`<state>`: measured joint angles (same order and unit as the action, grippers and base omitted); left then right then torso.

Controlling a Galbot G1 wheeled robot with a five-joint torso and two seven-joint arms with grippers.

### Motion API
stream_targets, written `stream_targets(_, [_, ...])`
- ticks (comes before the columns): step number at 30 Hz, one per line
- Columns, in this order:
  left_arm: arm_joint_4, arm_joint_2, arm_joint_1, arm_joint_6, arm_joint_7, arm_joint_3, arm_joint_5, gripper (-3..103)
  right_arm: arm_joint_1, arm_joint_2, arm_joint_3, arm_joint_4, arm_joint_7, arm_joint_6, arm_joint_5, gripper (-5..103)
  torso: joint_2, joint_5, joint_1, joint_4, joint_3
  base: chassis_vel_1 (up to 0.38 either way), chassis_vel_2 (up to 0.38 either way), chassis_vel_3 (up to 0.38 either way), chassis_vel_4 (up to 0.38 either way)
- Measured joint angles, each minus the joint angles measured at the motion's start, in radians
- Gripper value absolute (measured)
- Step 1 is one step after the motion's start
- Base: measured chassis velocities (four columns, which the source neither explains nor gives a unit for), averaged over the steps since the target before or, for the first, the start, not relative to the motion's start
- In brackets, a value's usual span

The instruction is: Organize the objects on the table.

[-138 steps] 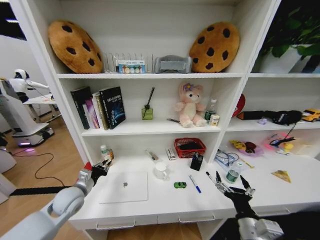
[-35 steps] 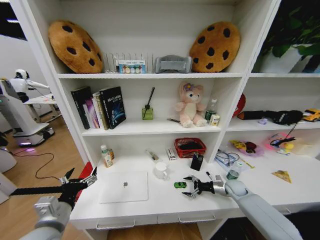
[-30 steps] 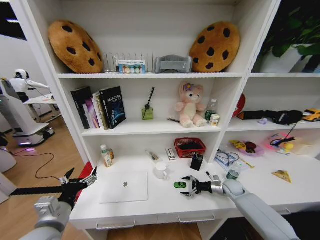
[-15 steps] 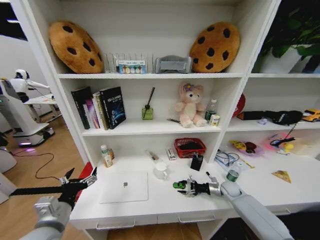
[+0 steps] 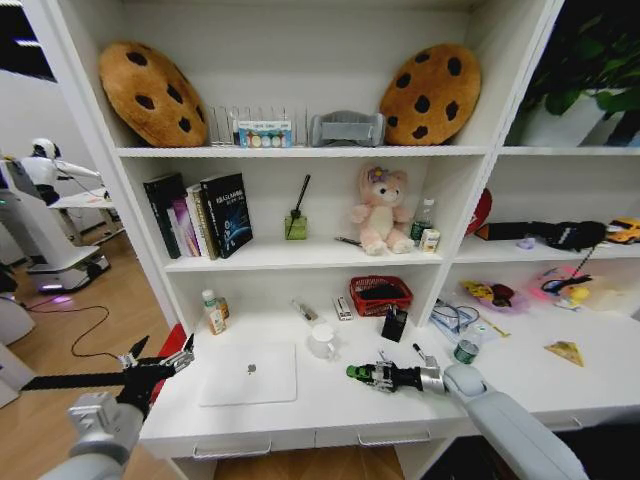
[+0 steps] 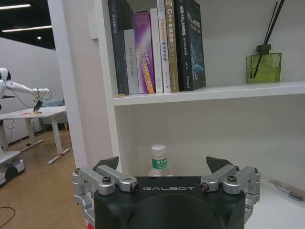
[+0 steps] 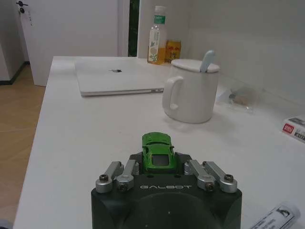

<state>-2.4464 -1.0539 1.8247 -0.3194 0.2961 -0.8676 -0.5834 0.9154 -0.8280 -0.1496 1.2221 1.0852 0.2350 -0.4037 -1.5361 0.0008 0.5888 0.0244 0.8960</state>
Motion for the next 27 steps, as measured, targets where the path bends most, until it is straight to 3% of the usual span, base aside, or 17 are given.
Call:
stream_targets(5, [0.0,0.0,0.0,0.0,0.0,0.0,0.0,100,0.045,0.039,-0.089,0.135,-0.03,-0.023,-0.05,36,0.0,-0.0007,0.0,-0.0005,0.0,0.0,0.0,0.0,0.0])
stream_targets(8, [0.0,0.0,0.0,0.0,0.0,0.0,0.0,100,0.072,0.1,-0.155,0.247,-0.05,-0.051,-0.111,36,0.0,-0.0009,0.0,-0.0003,0.0,0.0,0.0,0.0,0.0])
stream_targets(11, [0.0,0.0,0.0,0.0,0.0,0.0,0.0,100,0.048,0.22,-0.222,0.371,-0.059,-0.08,-0.215,36,0.0,-0.0011,0.0,-0.0002,0.0,0.0,0.0,0.0,0.0])
stream_targets(16, [0.0,0.0,0.0,0.0,0.0,0.0,0.0,100,-0.015,0.288,-0.219,0.415,-0.074,-0.106,-0.305,36,0.0,-0.0007,0.0,-0.0004,0.0,0.0,0.0,0.0,0.0])
stream_targets(18, [0.0,0.0,0.0,0.0,0.0,0.0,0.0,100,-0.126,0.326,-0.166,0.426,-0.095,-0.134,-0.389,36,0.0,-0.0008,0.0,-0.0002,0.0,0.0,0.0,0.0,0.0])
stream_targets(22, [0.0,0.0,0.0,0.0,0.0,0.0,0.0,100,-0.299,0.343,-0.045,0.406,-0.142,-0.166,-0.459,36,0.0,-0.001,0.0,-0.0007,0.0,0.0,0.0,0.0,0.0])
stream_targets(24, [0.0,0.0,0.0,0.0,0.0,0.0,0.0,100,-0.475,0.323,0.114,0.353,-0.199,-0.201,-0.499,36,0.0,-0.0002,0.0,0.0,0.0,0.0,0.0,0.0,0.0])
stream_targets(25, [0.0,0.0,0.0,0.0,0.0,0.0,0.0,100,-0.475,0.323,0.114,0.353,-0.199,-0.201,-0.499,36,0.0,-0.0002,0.0,0.0,0.0,0.0,0.0,0.0,0.0])
stream_targets(27, [0.0,0.0,0.0,0.0,0.0,0.0,0.0,100,-0.641,0.284,0.262,0.309,-0.278,-0.242,-0.509,36,0.0,-0.0007,0.0,-0.0006,0.0,0.0,0.0,0.0,0.0])
